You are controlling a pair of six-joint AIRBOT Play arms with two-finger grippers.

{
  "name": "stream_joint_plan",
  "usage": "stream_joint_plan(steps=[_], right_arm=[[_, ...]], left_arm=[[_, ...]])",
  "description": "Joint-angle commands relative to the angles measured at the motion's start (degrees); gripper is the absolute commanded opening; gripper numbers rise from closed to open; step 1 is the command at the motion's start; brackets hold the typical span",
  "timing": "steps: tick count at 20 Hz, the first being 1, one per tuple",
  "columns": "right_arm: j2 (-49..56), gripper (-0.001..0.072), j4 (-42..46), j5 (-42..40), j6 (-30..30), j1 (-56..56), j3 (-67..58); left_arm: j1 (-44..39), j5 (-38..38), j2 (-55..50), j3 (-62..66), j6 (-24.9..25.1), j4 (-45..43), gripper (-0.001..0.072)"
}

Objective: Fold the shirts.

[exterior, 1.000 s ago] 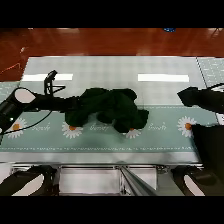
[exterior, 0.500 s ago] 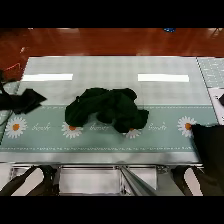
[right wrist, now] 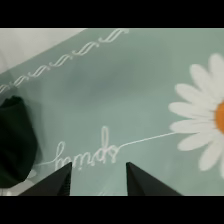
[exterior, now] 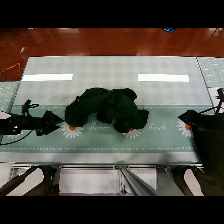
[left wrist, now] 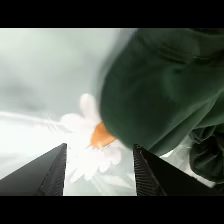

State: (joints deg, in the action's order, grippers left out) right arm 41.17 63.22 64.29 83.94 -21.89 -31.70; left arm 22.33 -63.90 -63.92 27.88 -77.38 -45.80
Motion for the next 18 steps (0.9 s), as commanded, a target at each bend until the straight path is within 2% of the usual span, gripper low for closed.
stream_joint_plan(steps=[1,4,5,6,7,10,14,18], right_arm=[[1.6,0.0415,-1.4,-1.2,0.5,4.9,1.1],[4.9,0.0415,-1.7,-1.4,2.5,9.6,1.1],[6.3,0.0415,-1.8,-1.4,2.9,11.5,1.1],[8.1,0.0415,-1.8,-1.8,3.5,13.8,1.1],[10.2,0.0415,-2.0,-2.7,4.5,16.1,1.1],[17.3,0.0414,-8.1,-8.0,4.3,22.0,1.0],[27.1,0.0414,-21.1,-14.7,-0.3,26.8,0.8],[35.1,0.0411,-24.7,-15.2,-2.1,31.2,-3.8]], left_arm=[[-7.3,5.4,-5.2,-1.0,0.9,7.4,0.0507],[-13.6,13.9,-8.1,-0.3,1.4,13.4,0.0506],[-14.8,15.1,-8.5,0.7,1.4,13.5,0.0458],[-15.2,15.2,-8.7,1.9,3.0,13.5,0.0171],[-15.2,14.8,-8.6,3.3,5.0,13.5,0.0024],[-15.1,12.2,-8.6,7.0,6.5,13.4,0.0023],[-15.1,11.8,-8.6,7.9,6.5,13.3,0.0022],[-15.1,11.8,-8.6,7.9,6.5,13.3,0.0023]])
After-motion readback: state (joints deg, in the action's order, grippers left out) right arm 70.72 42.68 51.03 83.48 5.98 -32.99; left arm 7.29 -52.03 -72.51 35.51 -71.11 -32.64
